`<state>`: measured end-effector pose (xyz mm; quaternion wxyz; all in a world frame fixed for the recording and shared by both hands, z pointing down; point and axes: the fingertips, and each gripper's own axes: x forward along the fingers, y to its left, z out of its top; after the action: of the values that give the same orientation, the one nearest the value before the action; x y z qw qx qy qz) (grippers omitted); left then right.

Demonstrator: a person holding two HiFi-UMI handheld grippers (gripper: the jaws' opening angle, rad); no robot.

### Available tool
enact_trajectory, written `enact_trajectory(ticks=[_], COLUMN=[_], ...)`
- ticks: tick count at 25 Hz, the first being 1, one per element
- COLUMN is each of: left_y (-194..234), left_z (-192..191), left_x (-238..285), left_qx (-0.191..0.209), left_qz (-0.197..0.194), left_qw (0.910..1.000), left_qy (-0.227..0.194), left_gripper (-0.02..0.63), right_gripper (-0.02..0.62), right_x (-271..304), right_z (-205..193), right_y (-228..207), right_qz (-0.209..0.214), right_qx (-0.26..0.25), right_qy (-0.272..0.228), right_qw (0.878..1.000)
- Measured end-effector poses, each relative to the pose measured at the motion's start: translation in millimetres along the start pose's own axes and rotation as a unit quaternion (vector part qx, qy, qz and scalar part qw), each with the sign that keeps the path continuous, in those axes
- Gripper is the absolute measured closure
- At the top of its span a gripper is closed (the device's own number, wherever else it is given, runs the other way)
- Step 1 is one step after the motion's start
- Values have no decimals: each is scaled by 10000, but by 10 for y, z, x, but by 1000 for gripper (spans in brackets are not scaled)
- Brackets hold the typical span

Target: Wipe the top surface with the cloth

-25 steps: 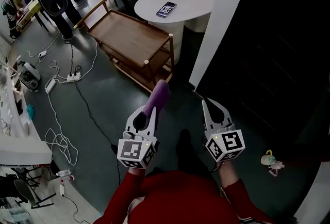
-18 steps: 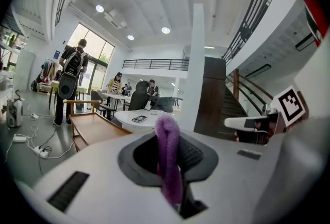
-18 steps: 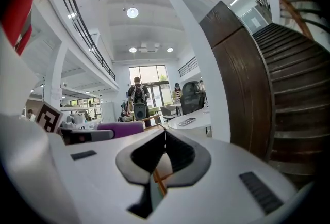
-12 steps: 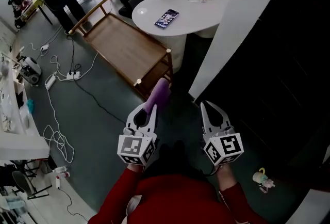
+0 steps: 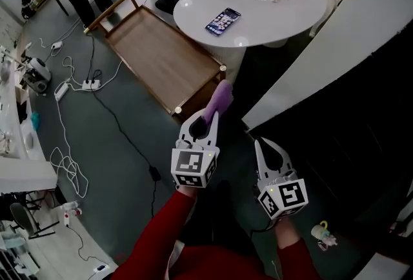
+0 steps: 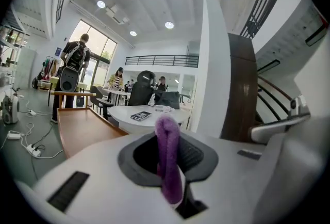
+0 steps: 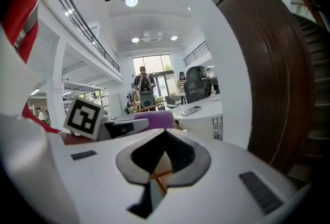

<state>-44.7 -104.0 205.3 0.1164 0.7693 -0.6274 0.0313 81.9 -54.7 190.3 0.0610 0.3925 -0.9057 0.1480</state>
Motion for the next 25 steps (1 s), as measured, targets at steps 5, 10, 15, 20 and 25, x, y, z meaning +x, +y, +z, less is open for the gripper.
enact_trajectory(ticks=[5, 10, 15, 20, 25], left_y=[126, 308, 632, 928, 1145], left_z=[-242, -555, -809, -1028, -1277], left_x=[612, 1003, 1156, 688, -68], left_qx=[-38, -281, -478, -626, -853], left_qz=[288, 952, 1662, 2198, 2730], left_qw=[9993, 9938, 9827, 9714, 9554], left_qy=[236, 502, 661, 643, 734], left_gripper=[552, 552, 552, 553, 552], right_gripper=[583, 583, 583, 583, 583], right_x=[262, 376, 462, 526, 545], right_z=[-149, -344, -587, -684, -703], right_y=[-97, -170, -200, -142, -113], right_qz=[92, 168, 226, 341, 420], right_qx=[184, 174, 273, 338, 301], right_qy=[115, 259, 336, 386, 420], right_qw=[9997, 9994, 9988, 9981, 9978])
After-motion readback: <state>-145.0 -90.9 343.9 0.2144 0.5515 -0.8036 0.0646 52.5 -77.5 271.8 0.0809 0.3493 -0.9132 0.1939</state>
